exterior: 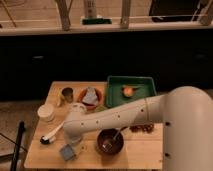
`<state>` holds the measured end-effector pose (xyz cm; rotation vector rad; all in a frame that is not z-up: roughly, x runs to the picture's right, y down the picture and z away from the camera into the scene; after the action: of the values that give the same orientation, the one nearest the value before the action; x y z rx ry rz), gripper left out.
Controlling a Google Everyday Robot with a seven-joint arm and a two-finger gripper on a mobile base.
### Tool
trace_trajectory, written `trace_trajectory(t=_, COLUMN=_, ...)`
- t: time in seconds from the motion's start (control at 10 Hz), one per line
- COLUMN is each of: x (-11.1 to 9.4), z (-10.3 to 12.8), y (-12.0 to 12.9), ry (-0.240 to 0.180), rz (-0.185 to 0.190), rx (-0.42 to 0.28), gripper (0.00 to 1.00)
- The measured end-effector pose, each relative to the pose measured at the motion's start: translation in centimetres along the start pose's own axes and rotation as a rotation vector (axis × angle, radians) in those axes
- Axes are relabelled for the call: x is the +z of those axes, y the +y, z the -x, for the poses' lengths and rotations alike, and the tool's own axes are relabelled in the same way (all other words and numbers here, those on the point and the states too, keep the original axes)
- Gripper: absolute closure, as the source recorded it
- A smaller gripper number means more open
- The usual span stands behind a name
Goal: Wipe table surface with sponge
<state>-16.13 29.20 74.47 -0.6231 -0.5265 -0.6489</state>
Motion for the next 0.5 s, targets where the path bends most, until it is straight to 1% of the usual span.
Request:
trace_trajectory(t=0.1, x=-0.4, z=-2.1, y=0.7, ry=0.009, rz=-0.003, rx=0.041, gripper=1.0)
trace_trajectory(t=0.2, x=-0.7, z=-3.5, y=0.7, ry=0.016, rz=-0.004, rx=0.061, gripper=1.0)
trace_trajectory(t=0.3, x=-1.0, z=-4.9, y=0.3, ry=0.025, rz=-0.006, rx=0.076, gripper=1.0)
trace_trajectory(t=0.4, x=-1.4, z=-6.2, y=-0.8, ry=0.035, rz=-0.01, rx=0.086, gripper=1.0)
trace_trajectory(t=0.5, x=-1.5, z=-6.5, y=-1.7, ry=0.038, rz=-0.014, rx=0.085, gripper=1.0)
